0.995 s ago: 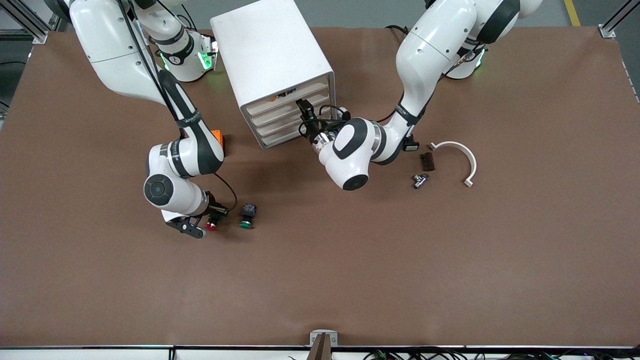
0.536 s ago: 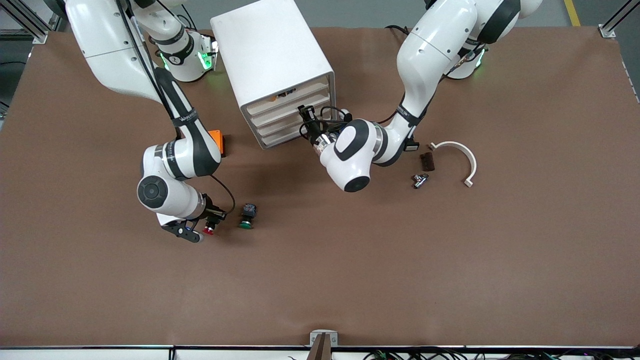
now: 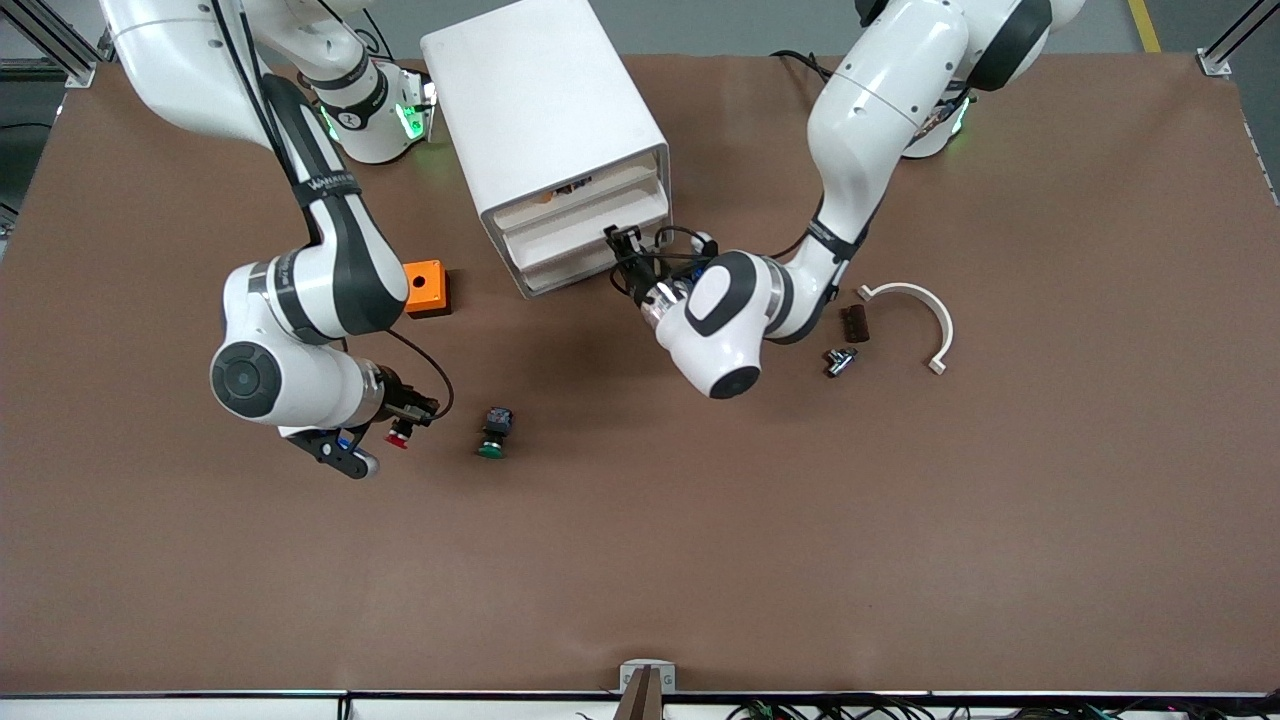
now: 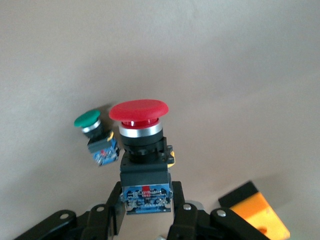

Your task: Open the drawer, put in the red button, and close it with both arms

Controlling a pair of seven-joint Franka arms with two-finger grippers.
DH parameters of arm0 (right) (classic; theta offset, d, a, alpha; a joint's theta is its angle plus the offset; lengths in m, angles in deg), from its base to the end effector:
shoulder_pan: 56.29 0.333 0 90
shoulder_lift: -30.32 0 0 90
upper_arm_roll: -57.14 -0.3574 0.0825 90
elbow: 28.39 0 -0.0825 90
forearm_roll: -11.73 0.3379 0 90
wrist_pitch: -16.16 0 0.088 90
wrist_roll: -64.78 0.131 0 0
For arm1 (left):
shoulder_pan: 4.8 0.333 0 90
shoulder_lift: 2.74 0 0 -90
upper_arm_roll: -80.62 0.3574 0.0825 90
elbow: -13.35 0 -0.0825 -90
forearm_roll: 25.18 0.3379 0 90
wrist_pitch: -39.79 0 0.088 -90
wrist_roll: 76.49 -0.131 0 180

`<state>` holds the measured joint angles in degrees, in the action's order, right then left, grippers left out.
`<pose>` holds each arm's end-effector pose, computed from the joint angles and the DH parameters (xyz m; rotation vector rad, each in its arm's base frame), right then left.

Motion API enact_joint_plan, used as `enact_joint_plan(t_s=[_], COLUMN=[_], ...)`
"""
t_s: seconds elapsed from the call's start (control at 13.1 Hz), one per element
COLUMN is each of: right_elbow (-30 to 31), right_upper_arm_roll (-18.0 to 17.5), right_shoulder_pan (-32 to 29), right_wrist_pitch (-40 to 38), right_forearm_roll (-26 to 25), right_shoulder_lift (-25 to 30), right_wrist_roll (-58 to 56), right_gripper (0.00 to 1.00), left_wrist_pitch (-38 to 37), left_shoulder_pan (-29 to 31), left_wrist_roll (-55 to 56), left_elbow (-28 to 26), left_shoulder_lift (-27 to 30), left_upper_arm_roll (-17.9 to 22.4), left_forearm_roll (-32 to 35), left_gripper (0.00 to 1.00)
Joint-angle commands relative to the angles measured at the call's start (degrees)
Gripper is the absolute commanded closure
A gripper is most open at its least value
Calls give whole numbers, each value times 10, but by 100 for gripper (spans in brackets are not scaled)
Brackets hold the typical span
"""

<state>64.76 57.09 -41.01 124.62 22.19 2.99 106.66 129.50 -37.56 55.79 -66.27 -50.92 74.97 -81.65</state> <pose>0.6030 0.1834 0.3673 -2.9575 0.8180 0.4067 0.4649 -0.4872 0.2669 -1.2097 -1.9115 1.3783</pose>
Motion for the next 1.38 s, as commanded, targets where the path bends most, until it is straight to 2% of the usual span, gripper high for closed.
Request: enact_joint_plan(t_s=[0.0,0.31,0.38,0.54,0.61,0.84,1.07,1.3], right_elbow=[5,6,6,8,10,17,22,51], right_upper_arm_roll=[-4,-6,-7,-17,-18,-18,-17,-17], right_shoulder_pan=[17,48,58,74,90,141,188,230], right_wrist_pitch=[-30,-64,-66,-67,-64,-35,-2,75], right_forearm_roll=[18,24,39,42,42,58,66,65], right_shoulder_lift=[32,70,82,93,95,95,90,87], right_wrist_roll=[75,221,265,338,371,473,549,615], right_gripper=[100,100,99,99,99,99,99,98], left_wrist_pitch=[-15,8,9,9,6,-12,-64,-72], left_shoulder_pan=[51,71,71,74,79,83,85,85], left_wrist_roll=[-67,-126,-134,-148,-148,-147,-159,-276], left_elbow=[35,41,41,41,41,41,64,63], left_shoulder_lift=[-6,-15,-17,-10,-7,34,62,106], left_upper_arm_roll=[-2,9,17,20,27,63,84,86], left_forearm_roll=[7,7,7,9,9,46,168,273], left_gripper=[99,97,82,32,16,2,1,1])
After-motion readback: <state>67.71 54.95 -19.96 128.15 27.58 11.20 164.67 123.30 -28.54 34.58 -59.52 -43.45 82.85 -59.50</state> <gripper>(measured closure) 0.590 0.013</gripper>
